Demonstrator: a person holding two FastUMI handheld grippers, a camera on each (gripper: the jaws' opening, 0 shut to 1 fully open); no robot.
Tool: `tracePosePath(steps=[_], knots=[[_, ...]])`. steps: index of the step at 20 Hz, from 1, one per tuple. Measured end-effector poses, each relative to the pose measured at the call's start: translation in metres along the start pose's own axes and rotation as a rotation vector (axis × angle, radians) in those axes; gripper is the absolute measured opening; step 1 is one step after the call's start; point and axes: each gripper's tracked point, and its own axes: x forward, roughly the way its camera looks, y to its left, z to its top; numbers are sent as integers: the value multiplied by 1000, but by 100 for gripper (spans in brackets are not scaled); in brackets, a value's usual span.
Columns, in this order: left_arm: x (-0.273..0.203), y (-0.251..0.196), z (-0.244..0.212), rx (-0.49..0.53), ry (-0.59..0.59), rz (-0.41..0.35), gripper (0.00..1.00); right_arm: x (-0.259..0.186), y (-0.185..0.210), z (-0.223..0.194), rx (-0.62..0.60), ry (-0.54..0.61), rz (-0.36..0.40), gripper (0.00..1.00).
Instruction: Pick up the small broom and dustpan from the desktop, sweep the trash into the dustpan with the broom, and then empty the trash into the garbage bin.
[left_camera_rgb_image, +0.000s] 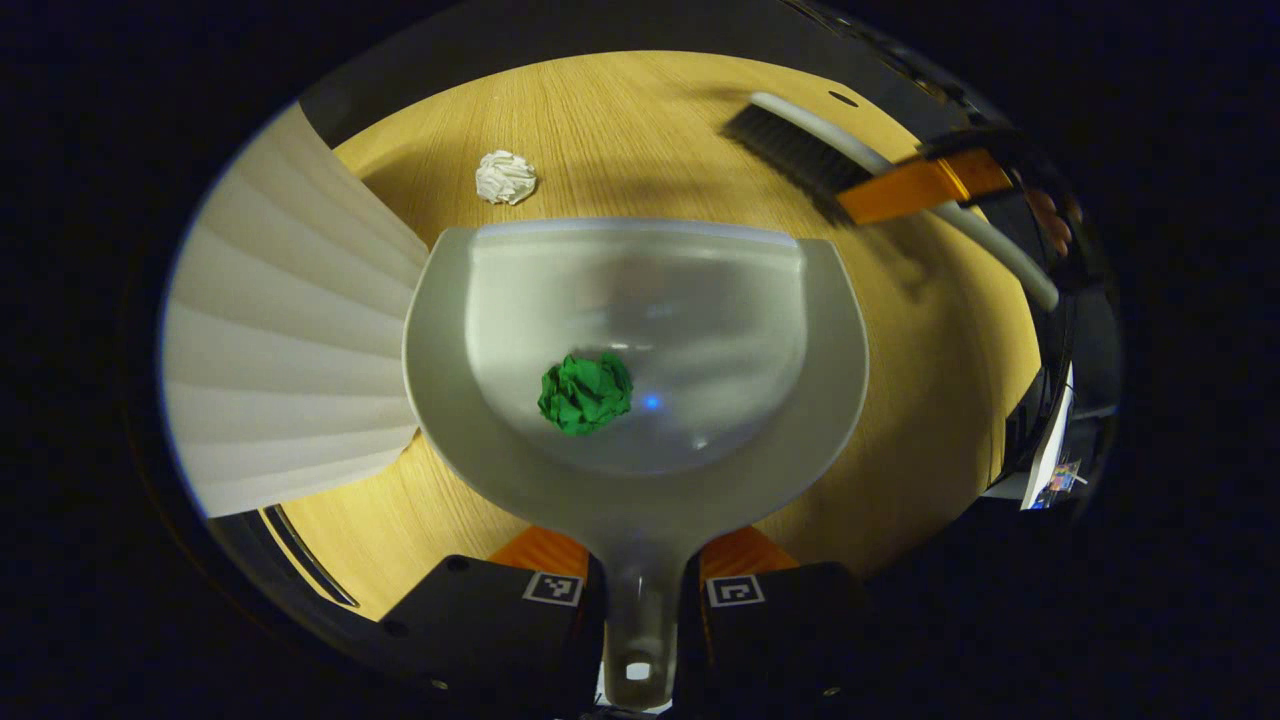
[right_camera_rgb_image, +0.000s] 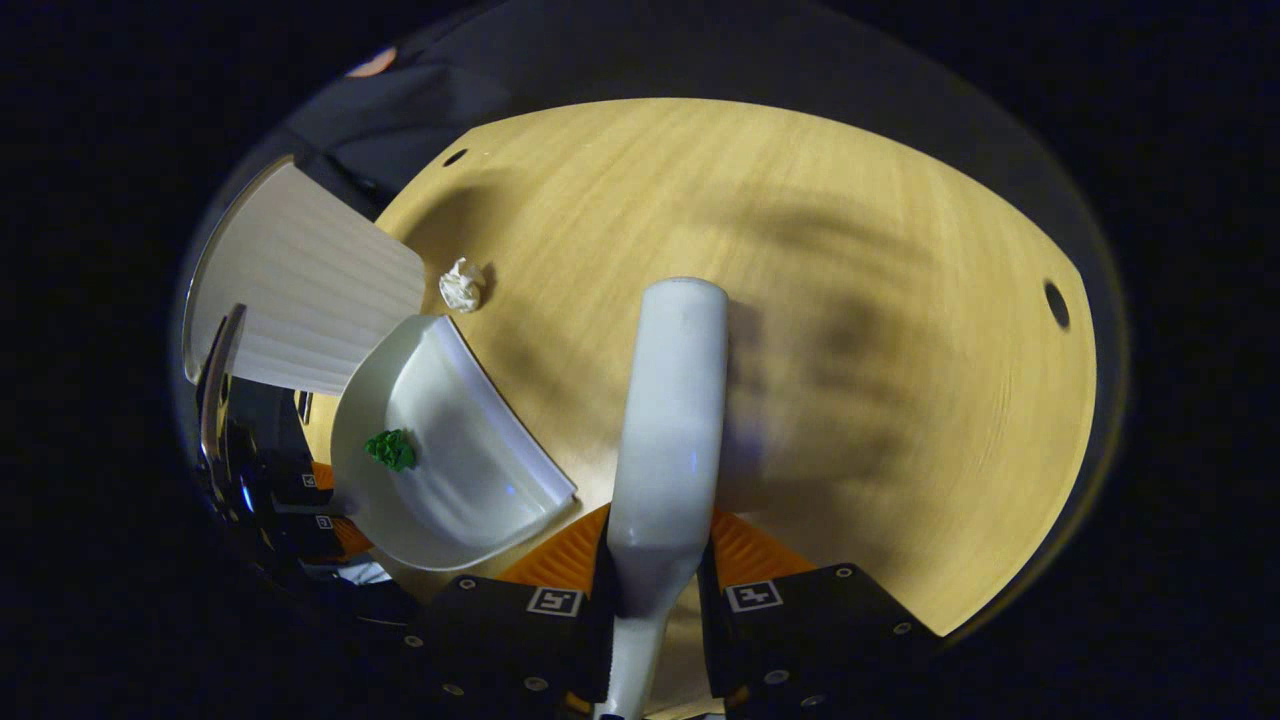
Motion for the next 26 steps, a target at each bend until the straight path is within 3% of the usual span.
tracePosePath(steps=[2,8,13,16,21,26], knots=[[3,7,5,46,7,4,30,8,13,39,-102,15,53,37],[2,12,6,74,28,-6,30,46,63,98,-372,79,164,37],[0,12,7,84,36,-10,30,44,100,106,-598,172,288,37],[0,13,7,88,34,-10,31,38,90,93,-694,243,291,37],[1,14,4,77,22,-8,30,37,88,78,-722,281,306,37],[2,9,3,27,8,-11,30,29,72,58,-482,204,262,37]])
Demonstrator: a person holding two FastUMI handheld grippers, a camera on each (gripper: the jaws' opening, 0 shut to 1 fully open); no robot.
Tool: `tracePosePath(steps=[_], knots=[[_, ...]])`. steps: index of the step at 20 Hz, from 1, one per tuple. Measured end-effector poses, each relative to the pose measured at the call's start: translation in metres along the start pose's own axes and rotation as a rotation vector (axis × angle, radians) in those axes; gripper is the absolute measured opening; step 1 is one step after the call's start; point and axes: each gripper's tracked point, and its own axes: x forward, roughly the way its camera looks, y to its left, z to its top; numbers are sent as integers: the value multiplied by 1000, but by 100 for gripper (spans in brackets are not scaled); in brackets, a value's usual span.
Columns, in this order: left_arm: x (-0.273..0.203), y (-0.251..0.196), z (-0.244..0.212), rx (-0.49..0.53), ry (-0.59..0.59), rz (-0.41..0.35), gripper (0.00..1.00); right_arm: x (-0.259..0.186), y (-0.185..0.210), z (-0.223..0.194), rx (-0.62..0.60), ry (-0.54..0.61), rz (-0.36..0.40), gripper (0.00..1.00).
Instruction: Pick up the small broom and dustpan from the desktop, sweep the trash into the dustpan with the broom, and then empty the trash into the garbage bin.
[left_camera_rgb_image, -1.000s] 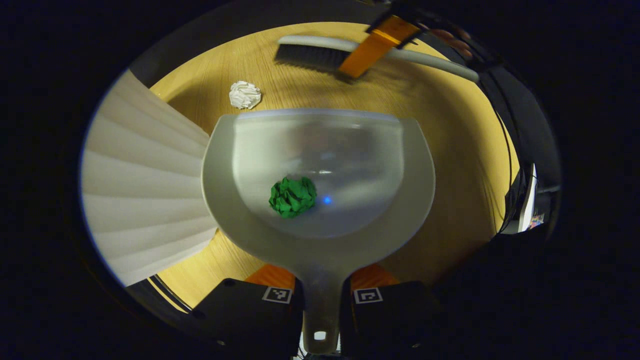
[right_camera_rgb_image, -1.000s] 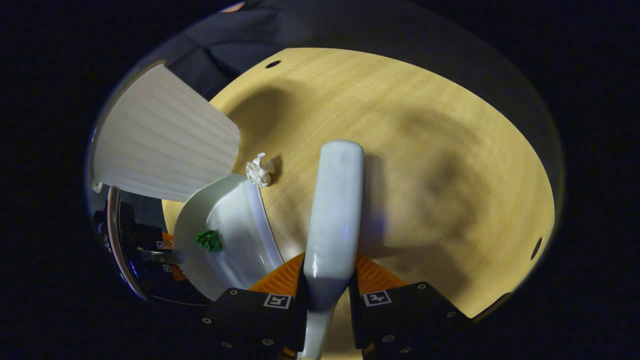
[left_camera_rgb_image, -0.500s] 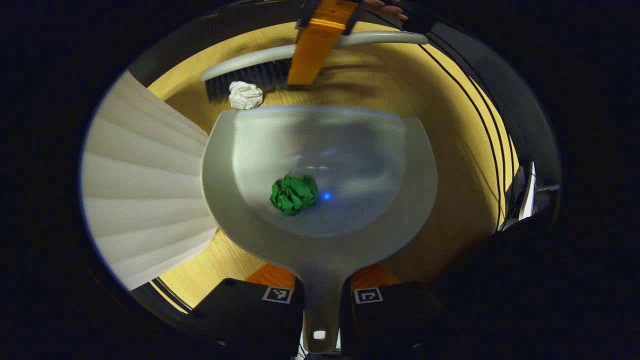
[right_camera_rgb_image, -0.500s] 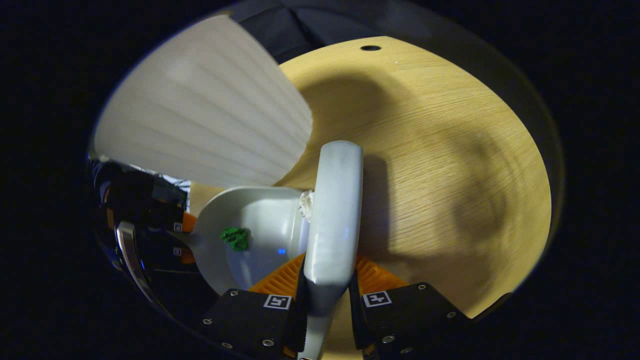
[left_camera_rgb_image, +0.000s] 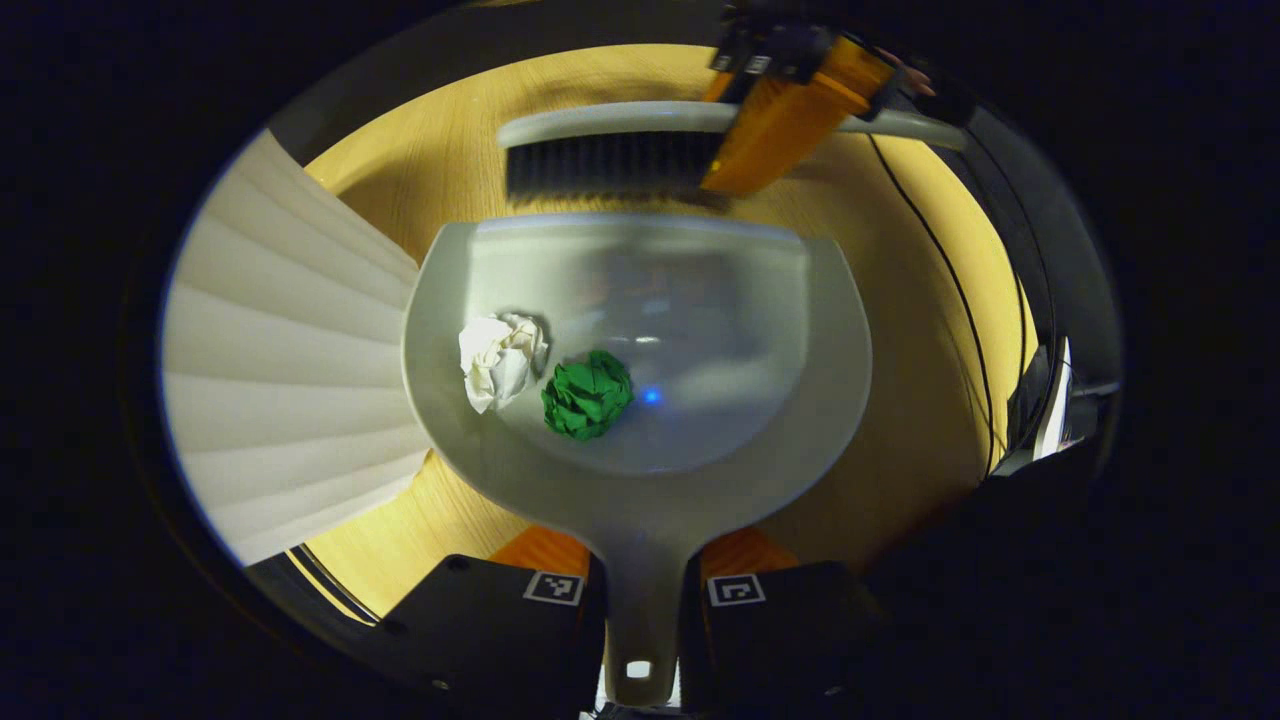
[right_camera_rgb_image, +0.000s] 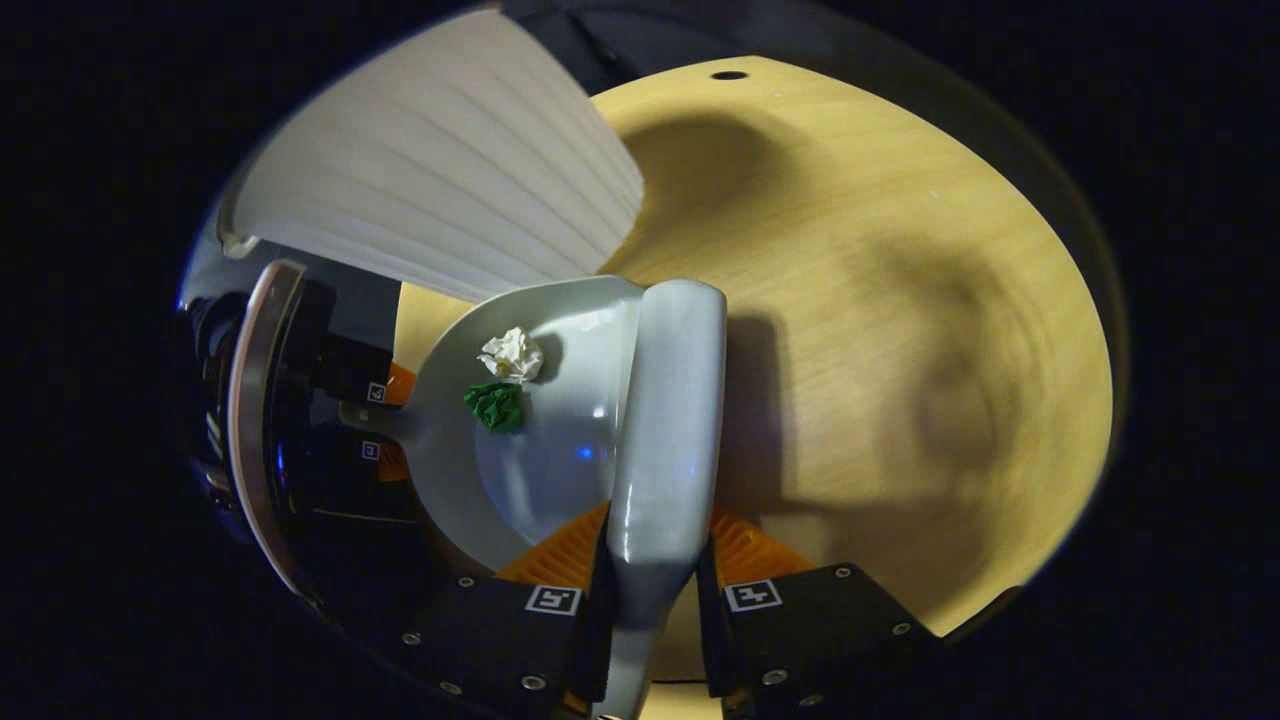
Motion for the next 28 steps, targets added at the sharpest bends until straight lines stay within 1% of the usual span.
tracePosePath(steps=[2,5,7,9,13,14,15,17,18,20,22,23,24,25,26,27,28], knots=[[3,-1,2,-28,-9,-7,30,-8,-12,-22,130,-46,-57,37],[3,-6,4,-74,-25,-9,30,-24,-32,-60,330,-123,-164,37],[5,-10,6,-109,-35,-16,31,-29,-36,-82,449,-169,-240,37],[4,-11,9,-132,-41,-26,30,-31,-29,-98,562,-207,-302,37],[6,-16,12,-188,-50,-25,31,-19,3,-136,791,-220,-387,37],[7,-17,13,-204,-54,-29,34,-17,9,-143,842,-232,-392,37],[8,-17,14,-216,-56,-30,30,-15,15,-148,903,-240,-397,47],[9,-19,15,-234,-51,-41,31,-6,28,-152,979,-240,-393,37],[8,-19,16,-233,-55,-49,31,-2,31,-152,989,-239,-394,38],[9,-15,15,-215,-81,-43,30,4,34,-155,1013,-263,-412,43],[14,-15,13,-194,-117,-26,30,7,34,-160,1014,-309,-399,53],[17,-15,12,-189,-135,-25,30,8,30,-162,1009,-332,-406,61],[17,-14,12,-179,-156,-26,30,6,25,-163,1011,-365,-406,66],[20,-13,13,-169,-179,-16,30,12,19,-165,1019,-388,-408,75],[21,-12,13,-149,-200,-3,30,16,15,-168,1025,-410,-405,78],[22,-13,15,-134,-221,7,30,26,9,-172,1028,-425,-409,84],[22,-13,15,-119,-243,9,30,38,2,-175,1025,-443,-410,86]])
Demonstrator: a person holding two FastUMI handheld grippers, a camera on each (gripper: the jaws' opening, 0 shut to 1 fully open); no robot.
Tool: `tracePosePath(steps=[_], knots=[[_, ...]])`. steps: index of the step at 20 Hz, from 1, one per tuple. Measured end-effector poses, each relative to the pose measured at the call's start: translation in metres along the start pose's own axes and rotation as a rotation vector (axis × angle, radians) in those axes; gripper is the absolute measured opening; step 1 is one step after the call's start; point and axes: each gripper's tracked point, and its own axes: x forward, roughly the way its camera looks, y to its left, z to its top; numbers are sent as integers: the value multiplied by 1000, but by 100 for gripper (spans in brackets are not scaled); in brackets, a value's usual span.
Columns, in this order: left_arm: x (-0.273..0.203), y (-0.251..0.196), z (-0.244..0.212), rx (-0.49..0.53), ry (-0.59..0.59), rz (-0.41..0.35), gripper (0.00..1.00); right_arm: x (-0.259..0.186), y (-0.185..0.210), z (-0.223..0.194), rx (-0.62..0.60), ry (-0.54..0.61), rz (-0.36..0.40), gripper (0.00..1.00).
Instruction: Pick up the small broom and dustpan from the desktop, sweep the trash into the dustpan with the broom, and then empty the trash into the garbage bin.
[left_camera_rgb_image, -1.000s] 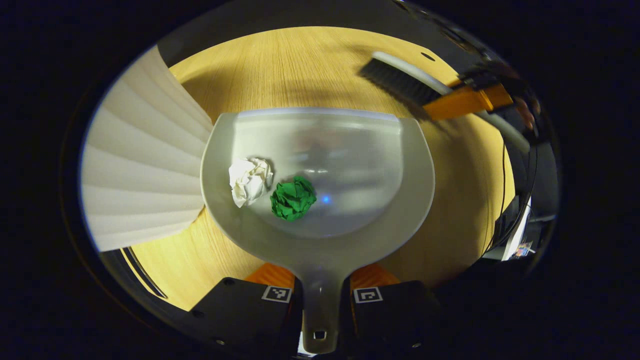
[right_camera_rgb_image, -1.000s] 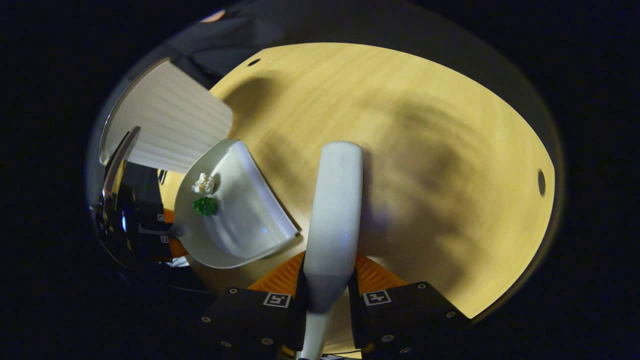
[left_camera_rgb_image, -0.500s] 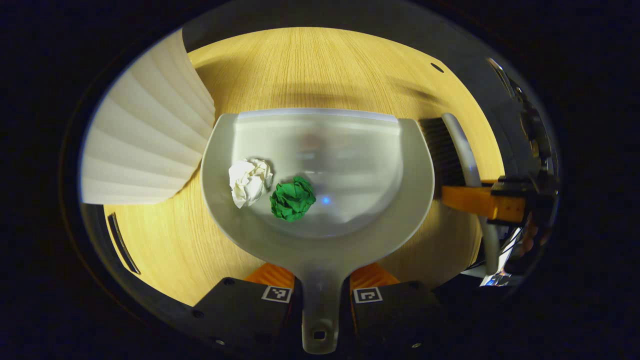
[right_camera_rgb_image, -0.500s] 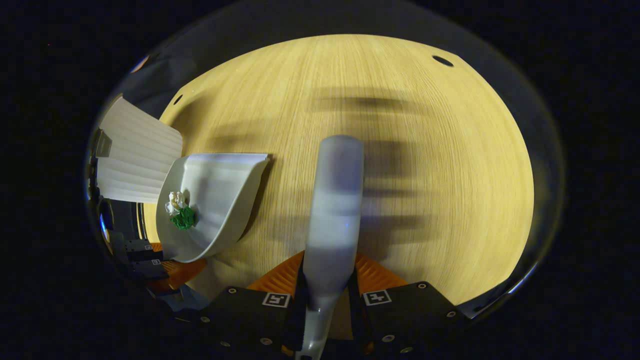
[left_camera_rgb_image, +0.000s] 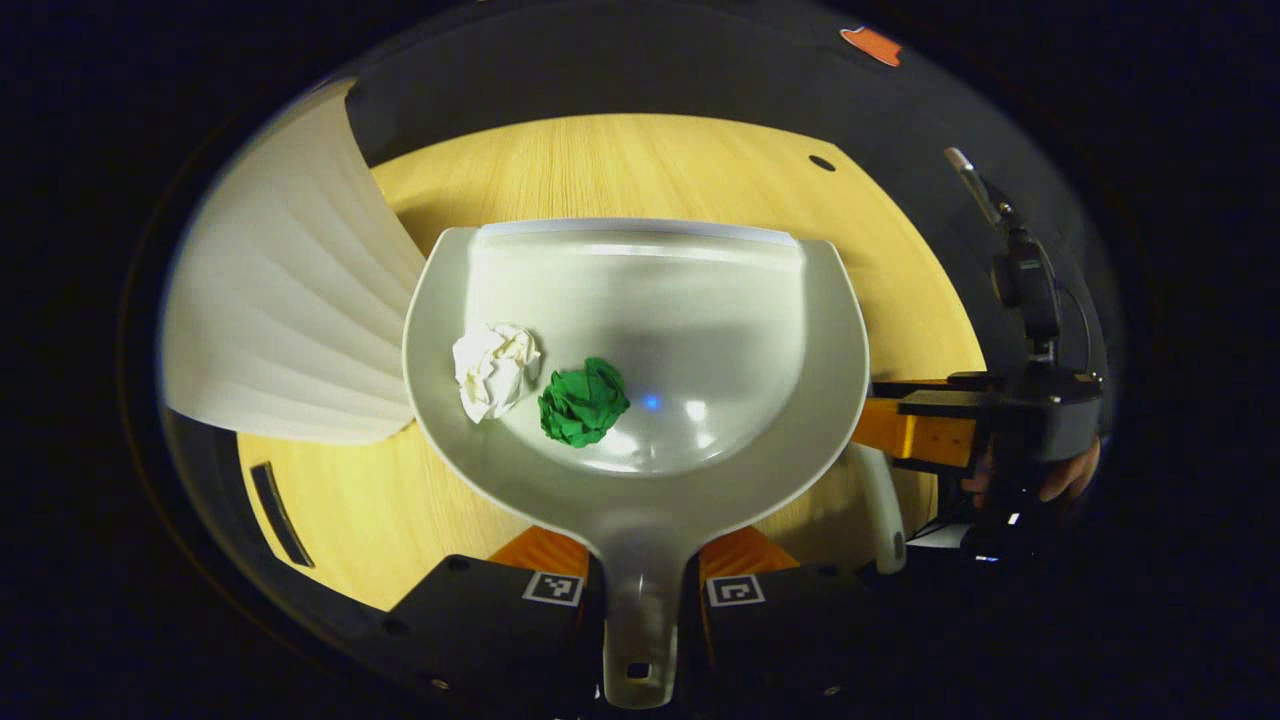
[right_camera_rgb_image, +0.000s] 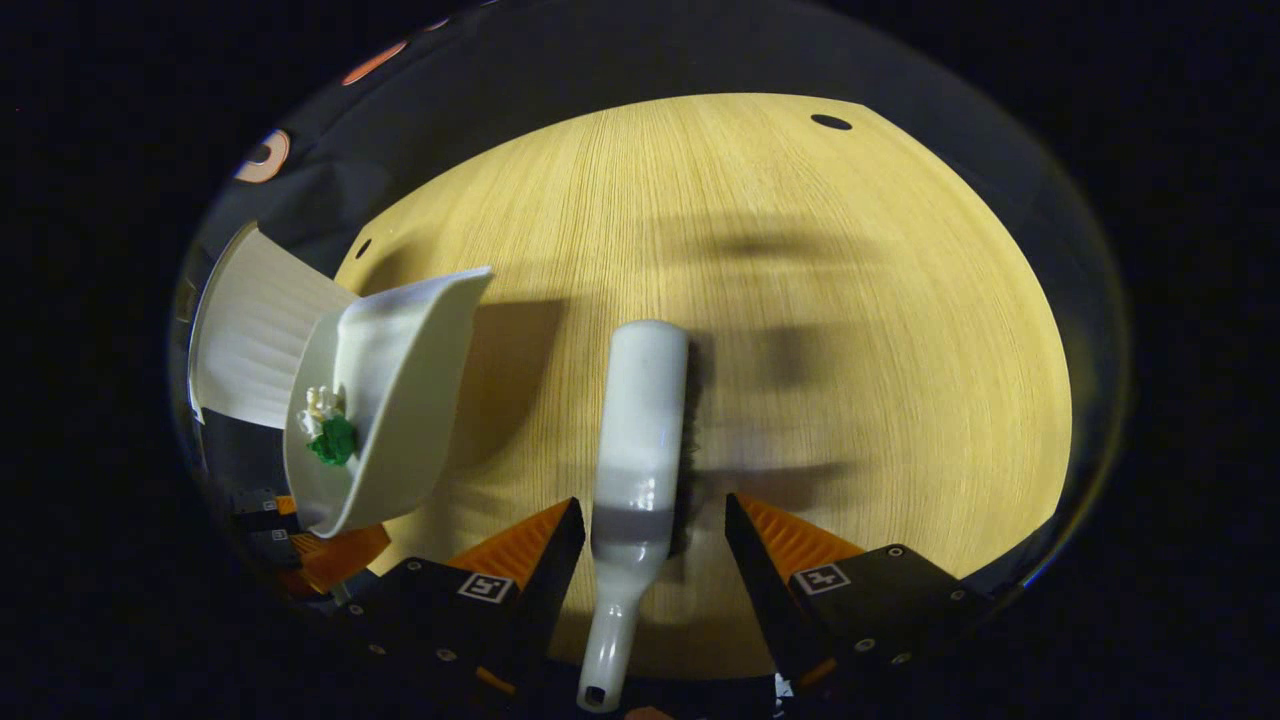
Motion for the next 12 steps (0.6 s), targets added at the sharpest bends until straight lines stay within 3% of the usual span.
tracePosePath(steps=[4,7,12], knots=[[6,6,-1,56,-95,-1,30,47,-23,-10,19,-60,25,94],[-2,8,10,26,-188,-23,30,73,-54,-16,34,-109,53,96],[-14,25,28,-28,-312,71,30,47,-45,0,23,-169,82,97]])
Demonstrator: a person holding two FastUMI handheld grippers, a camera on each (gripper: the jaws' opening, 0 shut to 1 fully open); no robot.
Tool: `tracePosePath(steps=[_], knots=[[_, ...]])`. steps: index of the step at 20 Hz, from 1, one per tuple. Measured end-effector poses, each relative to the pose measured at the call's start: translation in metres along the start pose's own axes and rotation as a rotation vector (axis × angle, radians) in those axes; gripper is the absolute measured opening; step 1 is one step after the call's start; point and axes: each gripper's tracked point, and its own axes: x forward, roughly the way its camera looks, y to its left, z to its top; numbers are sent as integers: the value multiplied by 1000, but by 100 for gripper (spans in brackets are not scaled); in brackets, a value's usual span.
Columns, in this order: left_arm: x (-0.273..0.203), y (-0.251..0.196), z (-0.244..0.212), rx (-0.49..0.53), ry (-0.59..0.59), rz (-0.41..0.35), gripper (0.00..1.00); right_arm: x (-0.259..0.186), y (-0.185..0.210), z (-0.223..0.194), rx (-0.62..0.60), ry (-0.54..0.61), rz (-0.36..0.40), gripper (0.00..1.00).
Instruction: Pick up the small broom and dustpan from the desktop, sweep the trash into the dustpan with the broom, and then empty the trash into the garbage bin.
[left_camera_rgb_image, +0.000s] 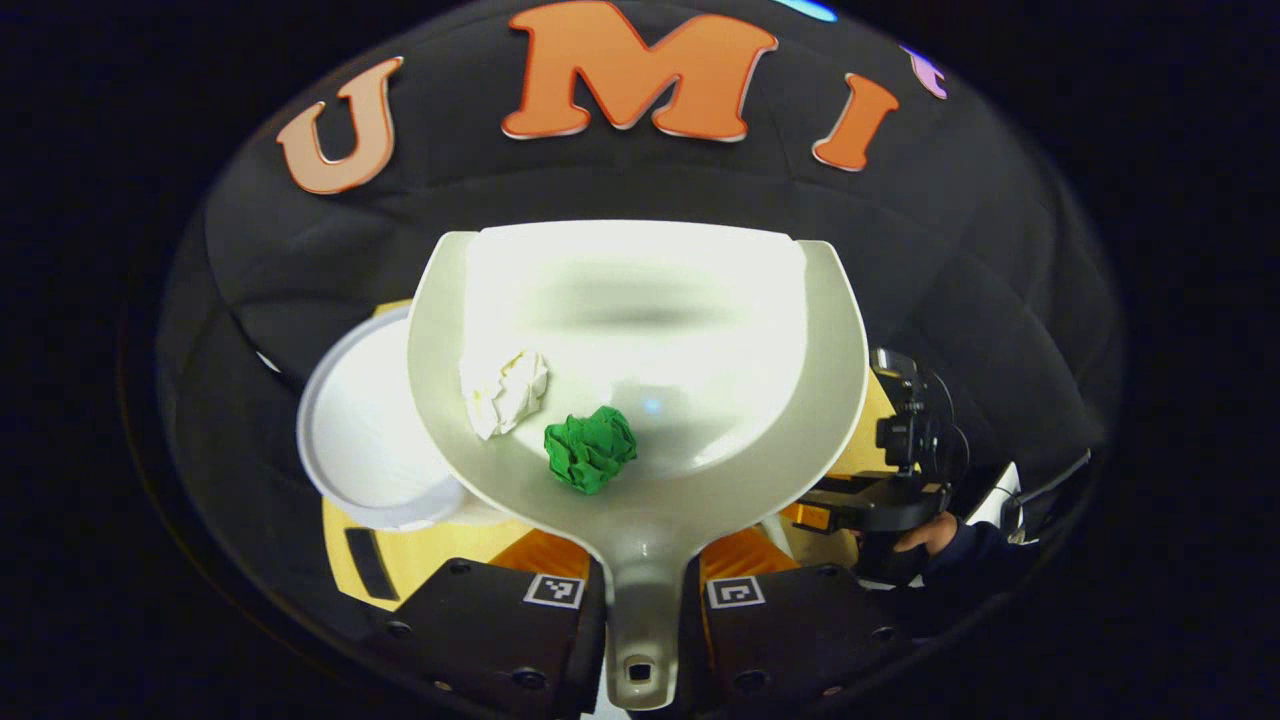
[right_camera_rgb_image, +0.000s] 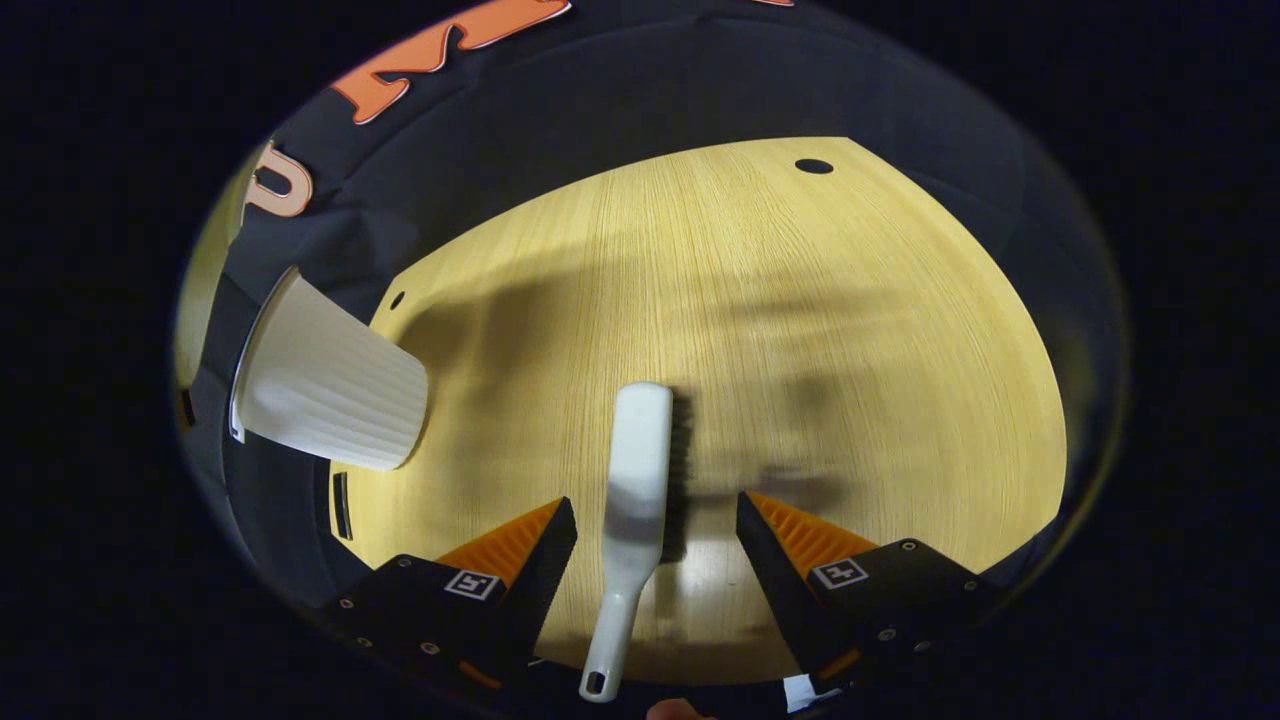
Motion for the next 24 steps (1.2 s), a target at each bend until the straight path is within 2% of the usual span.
tracePosePath(steps=[3,4,7,12,15,17,22,24], knots=[[26,51,-18,-13,23,160,30,-5,-1,8,-5,-37,-6,98],[34,72,-28,-2,57,217,30,-6,-3,11,-6,-46,-6,97],[70,91,-58,58,189,352,30,-8,-12,13,4,-50,-29,97],[69,88,-43,311,373,542,30,-4,-17,11,1,-25,-37,97],[74,76,-25,476,468,607,30,-1,-17,6,-16,-11,-35,97],[79,66,-11,603,505,648,30,-2,-17,2,-25,3,-37,97],[89,66,12,947,568,822,30,-2,-17,1,-22,2,-30,97],[87,65,12,1036,556,885,30,-3,-18,1,-13,3,-30,97]])
